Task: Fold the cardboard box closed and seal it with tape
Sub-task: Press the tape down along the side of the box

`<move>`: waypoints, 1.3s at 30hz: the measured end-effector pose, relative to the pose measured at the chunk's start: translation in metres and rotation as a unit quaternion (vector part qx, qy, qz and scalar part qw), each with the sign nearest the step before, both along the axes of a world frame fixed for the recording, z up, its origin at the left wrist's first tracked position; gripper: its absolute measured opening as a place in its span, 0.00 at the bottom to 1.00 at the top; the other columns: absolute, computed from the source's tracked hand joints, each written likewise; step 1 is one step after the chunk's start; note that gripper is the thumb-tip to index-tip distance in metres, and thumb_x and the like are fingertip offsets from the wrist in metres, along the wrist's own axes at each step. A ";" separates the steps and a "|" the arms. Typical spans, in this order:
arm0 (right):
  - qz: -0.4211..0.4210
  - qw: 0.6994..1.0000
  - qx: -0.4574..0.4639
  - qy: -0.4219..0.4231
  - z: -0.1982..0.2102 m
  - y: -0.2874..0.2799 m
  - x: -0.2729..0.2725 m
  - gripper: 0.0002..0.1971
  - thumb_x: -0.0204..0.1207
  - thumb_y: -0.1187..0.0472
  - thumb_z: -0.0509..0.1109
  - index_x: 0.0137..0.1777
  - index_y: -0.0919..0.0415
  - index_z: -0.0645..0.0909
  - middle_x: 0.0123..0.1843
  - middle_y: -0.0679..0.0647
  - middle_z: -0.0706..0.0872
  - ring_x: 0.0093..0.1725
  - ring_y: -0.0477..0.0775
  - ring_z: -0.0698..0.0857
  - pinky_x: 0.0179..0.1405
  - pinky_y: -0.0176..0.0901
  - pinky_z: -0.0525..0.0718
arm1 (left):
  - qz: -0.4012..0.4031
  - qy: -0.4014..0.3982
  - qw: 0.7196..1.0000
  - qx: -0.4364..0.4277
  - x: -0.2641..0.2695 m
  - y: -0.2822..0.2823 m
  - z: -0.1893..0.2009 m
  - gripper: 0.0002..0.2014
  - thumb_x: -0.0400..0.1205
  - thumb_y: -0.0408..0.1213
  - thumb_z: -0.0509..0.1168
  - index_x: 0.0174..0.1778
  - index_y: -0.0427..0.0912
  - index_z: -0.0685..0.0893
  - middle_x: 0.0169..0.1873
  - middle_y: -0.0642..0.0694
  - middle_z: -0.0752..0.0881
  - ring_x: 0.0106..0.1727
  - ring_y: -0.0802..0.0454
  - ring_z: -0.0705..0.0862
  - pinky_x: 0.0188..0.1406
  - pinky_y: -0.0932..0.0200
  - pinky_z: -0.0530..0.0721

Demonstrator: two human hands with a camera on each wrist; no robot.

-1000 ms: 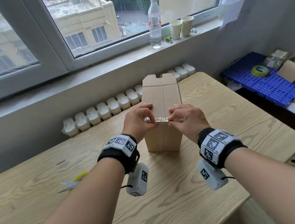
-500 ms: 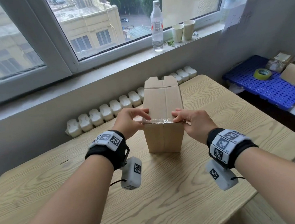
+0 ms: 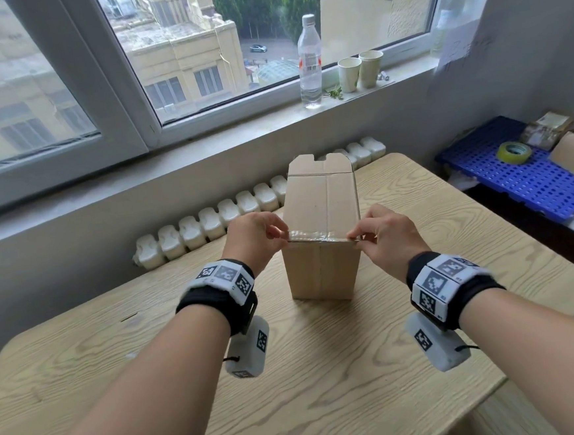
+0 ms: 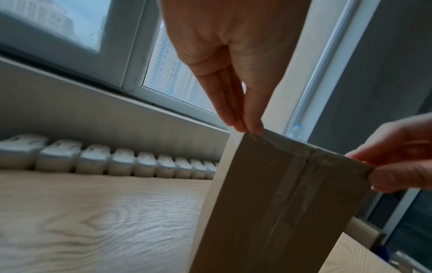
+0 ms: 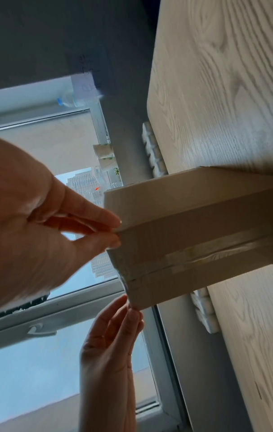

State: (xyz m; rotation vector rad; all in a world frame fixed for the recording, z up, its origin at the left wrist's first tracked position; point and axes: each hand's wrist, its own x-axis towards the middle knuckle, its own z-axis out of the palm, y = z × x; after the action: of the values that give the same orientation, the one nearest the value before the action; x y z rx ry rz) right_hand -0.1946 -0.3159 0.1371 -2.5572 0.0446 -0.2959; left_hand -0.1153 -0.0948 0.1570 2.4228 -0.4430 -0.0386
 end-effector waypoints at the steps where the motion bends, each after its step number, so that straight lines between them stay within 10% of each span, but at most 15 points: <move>1: 0.001 1.000 -0.004 0.000 0.001 0.000 0.000 0.07 0.72 0.68 0.76 0.46 0.57 0.90 0.44 0.49 0.81 0.43 0.49 0.81 0.49 0.42 0.83 | -0.006 -0.006 1.000 0.016 0.001 0.000 0.001 0.05 0.71 0.34 0.77 0.41 0.47 0.92 0.36 0.51 0.91 0.40 0.58 0.88 0.51 0.61 0.85; 16: -0.024 0.994 0.098 0.035 0.016 -0.008 0.005 0.11 0.70 0.73 0.75 0.35 0.56 0.90 0.37 0.46 0.88 0.42 0.42 0.86 0.50 0.34 0.85 | 0.015 0.021 0.999 0.022 0.006 -0.002 0.006 0.05 0.71 0.32 0.78 0.40 0.44 0.94 0.38 0.48 0.92 0.42 0.55 0.87 0.51 0.62 0.85; 27: -0.134 0.969 0.186 0.092 0.016 -0.006 0.005 0.06 0.66 0.58 0.81 0.36 0.54 0.86 0.35 0.49 0.90 0.39 0.48 0.89 0.49 0.51 0.89 | 0.136 0.067 0.988 0.001 0.010 -0.011 -0.001 0.06 0.68 0.39 0.77 0.28 0.48 0.87 0.30 0.50 0.89 0.39 0.50 0.89 0.46 0.51 0.89; 32: -0.182 0.956 0.124 0.193 0.024 -0.003 0.008 0.16 0.71 0.46 0.75 0.33 0.59 0.85 0.29 0.52 0.89 0.34 0.52 0.89 0.41 0.48 0.89 | 0.138 0.076 0.987 0.043 0.009 -0.014 0.001 0.07 0.76 0.43 0.73 0.33 0.46 0.90 0.31 0.50 0.91 0.41 0.53 0.88 0.47 0.55 0.87; 39: -0.168 0.940 0.142 0.260 0.031 0.013 0.018 0.16 0.79 0.59 0.63 0.35 0.67 0.85 0.30 0.58 0.87 0.25 0.53 0.83 0.27 0.39 0.83 | 0.134 0.056 0.985 0.089 0.008 -0.019 0.004 0.07 0.76 0.42 0.72 0.33 0.46 0.91 0.34 0.48 0.91 0.44 0.50 0.87 0.46 0.57 0.83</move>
State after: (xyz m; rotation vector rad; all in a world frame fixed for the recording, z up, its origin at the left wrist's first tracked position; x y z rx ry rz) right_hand -0.1762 -0.3034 0.1676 -2.2589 0.6753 0.2547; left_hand -0.1077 -0.1135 0.1611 2.6188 -0.0612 -0.1008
